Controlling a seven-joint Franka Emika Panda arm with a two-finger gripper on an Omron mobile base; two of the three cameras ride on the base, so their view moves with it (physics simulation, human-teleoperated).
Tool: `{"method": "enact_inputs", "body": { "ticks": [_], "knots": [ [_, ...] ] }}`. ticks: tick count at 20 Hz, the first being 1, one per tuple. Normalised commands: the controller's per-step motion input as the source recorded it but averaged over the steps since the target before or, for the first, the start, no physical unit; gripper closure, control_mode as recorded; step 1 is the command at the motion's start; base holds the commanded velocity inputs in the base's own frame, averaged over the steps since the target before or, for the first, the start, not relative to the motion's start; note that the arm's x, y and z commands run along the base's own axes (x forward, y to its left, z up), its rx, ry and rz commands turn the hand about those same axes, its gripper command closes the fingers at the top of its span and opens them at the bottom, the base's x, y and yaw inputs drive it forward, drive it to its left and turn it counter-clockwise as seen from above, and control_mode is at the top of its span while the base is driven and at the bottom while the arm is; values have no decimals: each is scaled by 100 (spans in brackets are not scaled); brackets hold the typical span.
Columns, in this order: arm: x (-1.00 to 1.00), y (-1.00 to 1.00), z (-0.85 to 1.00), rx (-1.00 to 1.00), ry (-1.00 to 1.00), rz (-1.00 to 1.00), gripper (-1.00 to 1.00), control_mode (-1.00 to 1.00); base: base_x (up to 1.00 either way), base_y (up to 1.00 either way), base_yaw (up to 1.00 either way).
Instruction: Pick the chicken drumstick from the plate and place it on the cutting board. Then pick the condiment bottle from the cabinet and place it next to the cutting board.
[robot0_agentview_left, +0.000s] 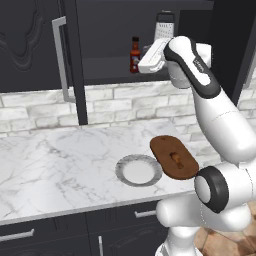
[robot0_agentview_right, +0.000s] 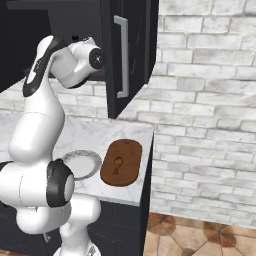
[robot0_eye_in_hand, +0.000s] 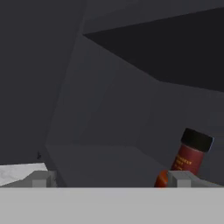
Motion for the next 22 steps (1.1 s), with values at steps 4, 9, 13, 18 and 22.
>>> {"method": "enact_inputs", "body": {
  "ticks": [4, 9, 13, 18, 22],
  "knots": [
    [12, -4, 0, 2, 0, -2, -100, -100, 0, 0, 0],
    [14, -5, 1, 1, 0, -3, -100, -100, 0, 0, 0],
    [21, -6, 2, 2, 0, -3, -100, -100, 0, 0, 0],
    [22, -3, 4, 3, 0, -2, -100, -100, 0, 0, 0],
    [18, 0, 7, 4, 0, 0, -100, -100, 0, 0, 0]
  ]
}}
